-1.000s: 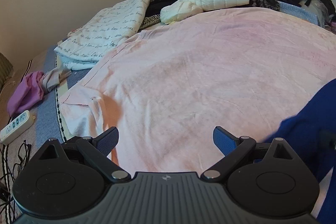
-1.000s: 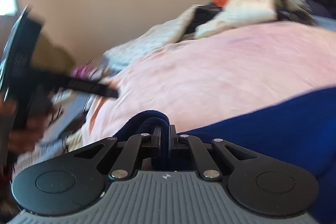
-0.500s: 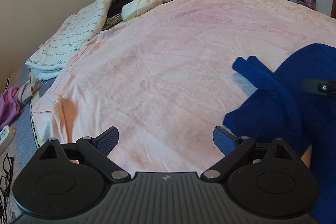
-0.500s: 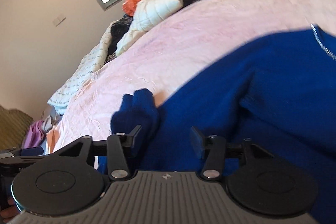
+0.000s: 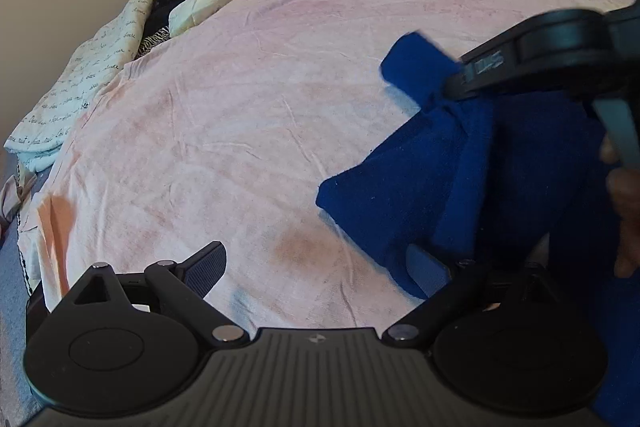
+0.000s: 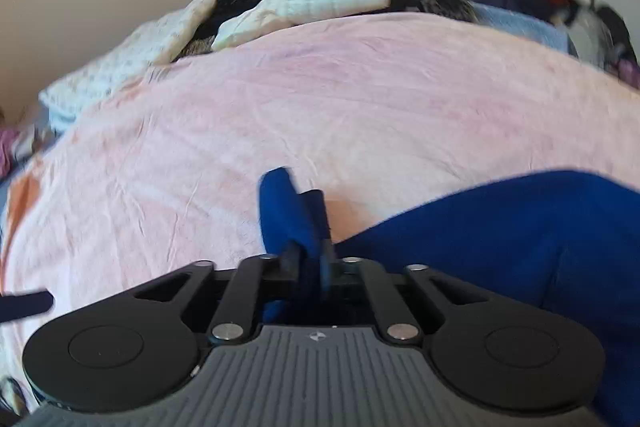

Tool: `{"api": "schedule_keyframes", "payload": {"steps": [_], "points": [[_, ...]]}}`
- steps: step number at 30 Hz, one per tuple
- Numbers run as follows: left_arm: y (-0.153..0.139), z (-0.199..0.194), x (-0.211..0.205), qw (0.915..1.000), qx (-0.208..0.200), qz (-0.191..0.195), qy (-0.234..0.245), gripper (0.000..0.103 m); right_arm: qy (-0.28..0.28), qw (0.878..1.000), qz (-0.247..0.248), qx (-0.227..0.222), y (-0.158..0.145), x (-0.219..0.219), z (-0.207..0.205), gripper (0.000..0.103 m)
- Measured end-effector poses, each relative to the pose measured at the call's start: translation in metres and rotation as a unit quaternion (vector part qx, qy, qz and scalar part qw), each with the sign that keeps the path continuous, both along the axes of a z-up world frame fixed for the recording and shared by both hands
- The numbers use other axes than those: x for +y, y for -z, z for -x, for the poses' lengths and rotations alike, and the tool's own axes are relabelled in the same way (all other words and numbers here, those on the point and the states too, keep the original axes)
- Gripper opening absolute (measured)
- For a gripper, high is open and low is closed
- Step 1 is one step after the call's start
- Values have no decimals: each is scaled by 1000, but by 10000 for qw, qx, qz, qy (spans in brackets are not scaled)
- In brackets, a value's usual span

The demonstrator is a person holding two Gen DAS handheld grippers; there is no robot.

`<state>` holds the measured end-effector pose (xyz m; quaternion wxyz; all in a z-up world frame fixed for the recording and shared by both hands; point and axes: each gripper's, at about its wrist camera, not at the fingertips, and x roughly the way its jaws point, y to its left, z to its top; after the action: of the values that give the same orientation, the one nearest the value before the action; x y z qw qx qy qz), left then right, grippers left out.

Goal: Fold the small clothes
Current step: 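Carry the held sleeve with the right gripper over the sweater body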

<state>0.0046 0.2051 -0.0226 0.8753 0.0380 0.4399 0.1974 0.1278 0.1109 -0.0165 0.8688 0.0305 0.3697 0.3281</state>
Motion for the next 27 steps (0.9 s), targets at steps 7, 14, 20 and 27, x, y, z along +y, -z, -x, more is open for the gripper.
{"api": "schedule_keyframes", "payload": {"steps": [7, 14, 20, 27], "points": [[2, -2, 2, 10000, -10, 65, -9, 97, 542, 9853, -1259, 1023, 18, -97, -5, 32], [0, -4, 3, 10000, -5, 84, -6, 97, 745, 9473, -2609, 1703, 46, -104, -36, 50], [-13, -1, 2, 9996, -255, 107, -71, 97, 849, 9460, -2602, 1736, 52, -91, -47, 18], [-28, -19, -27, 9970, -516, 415, 411, 97, 1032, 9587, -2394, 1138, 18, -109, -47, 12]]}}
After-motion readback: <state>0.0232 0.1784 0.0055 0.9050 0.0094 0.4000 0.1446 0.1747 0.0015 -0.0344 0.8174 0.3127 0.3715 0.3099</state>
